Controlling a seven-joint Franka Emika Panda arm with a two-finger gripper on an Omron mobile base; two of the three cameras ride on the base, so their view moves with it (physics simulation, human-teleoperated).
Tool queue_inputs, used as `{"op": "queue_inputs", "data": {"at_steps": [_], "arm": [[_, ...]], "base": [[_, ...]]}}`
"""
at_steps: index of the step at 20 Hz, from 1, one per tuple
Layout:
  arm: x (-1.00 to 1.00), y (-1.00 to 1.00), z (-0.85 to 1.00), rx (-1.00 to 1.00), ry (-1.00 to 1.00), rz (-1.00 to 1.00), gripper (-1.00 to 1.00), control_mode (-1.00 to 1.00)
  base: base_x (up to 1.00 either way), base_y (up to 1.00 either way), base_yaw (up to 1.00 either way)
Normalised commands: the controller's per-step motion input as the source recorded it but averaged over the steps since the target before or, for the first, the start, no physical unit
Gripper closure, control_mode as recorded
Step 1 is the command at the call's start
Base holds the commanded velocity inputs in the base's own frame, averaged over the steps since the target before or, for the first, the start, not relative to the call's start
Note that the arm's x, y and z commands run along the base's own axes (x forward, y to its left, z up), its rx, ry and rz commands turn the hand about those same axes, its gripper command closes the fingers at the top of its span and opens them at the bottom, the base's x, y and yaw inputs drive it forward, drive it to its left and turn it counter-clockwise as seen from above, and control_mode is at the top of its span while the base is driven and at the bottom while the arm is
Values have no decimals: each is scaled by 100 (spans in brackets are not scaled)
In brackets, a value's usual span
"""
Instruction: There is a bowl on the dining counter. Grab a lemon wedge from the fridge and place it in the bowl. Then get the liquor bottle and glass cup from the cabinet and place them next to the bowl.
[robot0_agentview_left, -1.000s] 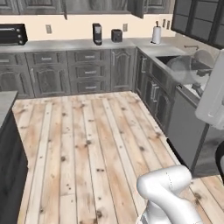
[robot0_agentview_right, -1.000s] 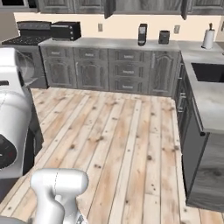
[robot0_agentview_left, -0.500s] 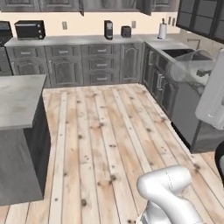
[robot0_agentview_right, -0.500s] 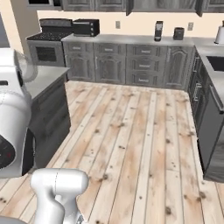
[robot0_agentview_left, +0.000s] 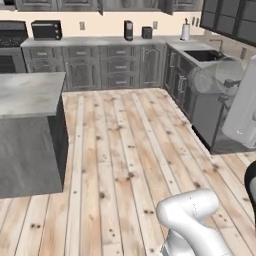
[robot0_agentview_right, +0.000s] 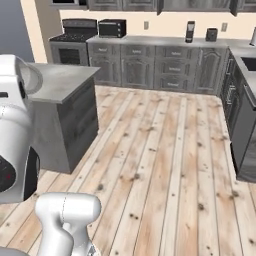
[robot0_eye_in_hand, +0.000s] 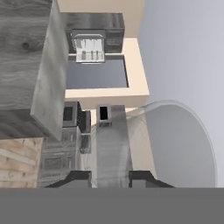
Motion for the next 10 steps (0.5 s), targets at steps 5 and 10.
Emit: {"op": "queue_inputs", "data": {"at_steps": [5, 10], "arm": [[0, 0, 0, 0, 0, 0, 100, 100], [0, 0, 0, 0, 0, 0, 100, 100]], "base": [[-100, 19, 5], [-100, 18, 5]]}}
